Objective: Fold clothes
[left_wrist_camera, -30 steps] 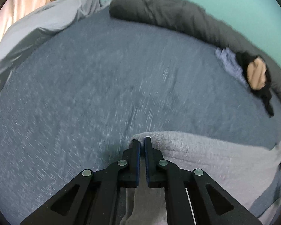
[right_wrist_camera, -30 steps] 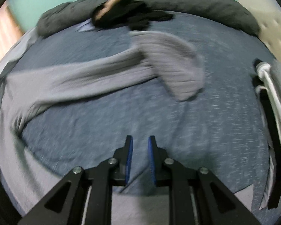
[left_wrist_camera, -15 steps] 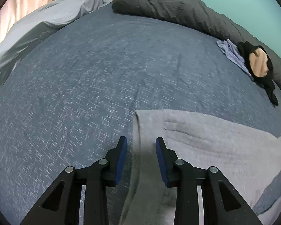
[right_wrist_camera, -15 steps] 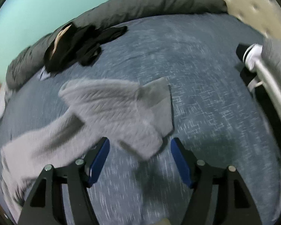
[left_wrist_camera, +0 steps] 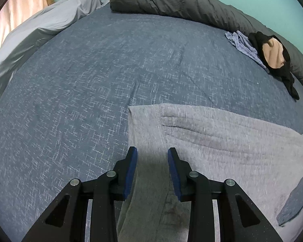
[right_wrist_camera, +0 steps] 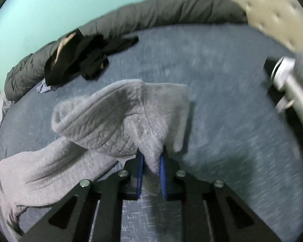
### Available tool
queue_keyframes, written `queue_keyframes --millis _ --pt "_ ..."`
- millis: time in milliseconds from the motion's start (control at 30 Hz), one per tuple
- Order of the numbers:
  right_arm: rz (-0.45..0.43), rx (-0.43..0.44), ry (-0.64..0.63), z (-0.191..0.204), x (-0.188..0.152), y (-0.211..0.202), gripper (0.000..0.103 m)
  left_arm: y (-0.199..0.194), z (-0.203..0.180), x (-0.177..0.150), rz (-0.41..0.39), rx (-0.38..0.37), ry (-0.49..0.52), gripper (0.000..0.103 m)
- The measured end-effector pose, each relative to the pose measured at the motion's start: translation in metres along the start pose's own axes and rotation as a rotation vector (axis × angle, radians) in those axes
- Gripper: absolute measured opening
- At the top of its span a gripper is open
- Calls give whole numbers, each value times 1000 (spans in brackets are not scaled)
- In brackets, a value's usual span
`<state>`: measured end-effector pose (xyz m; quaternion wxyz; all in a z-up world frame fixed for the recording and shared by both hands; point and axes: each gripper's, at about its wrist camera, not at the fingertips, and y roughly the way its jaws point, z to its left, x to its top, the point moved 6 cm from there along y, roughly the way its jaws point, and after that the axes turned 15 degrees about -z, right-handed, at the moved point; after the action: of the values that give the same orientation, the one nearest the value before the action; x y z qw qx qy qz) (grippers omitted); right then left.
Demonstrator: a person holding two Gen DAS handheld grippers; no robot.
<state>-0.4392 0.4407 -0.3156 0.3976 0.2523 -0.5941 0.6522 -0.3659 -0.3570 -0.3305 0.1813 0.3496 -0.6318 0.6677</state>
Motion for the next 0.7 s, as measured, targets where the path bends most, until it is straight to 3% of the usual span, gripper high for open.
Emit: queue_keyframes --millis 133,367,533,700 --pt "-56 -43 -15 -22 42 -38 13 -10 -1 3 -8 -6 -18 34" --pt "-41 -109 -27 -64 91 -93 13 -25 -6 4 -14 -22 -23 34" --pt "161 -162 -86 -71 65 -70 14 -33 -10 6 -18 -28 -25 34" --pt "118 -234 -119 -80 37 -57 25 -36 -18 3 -7 -38 8 34"
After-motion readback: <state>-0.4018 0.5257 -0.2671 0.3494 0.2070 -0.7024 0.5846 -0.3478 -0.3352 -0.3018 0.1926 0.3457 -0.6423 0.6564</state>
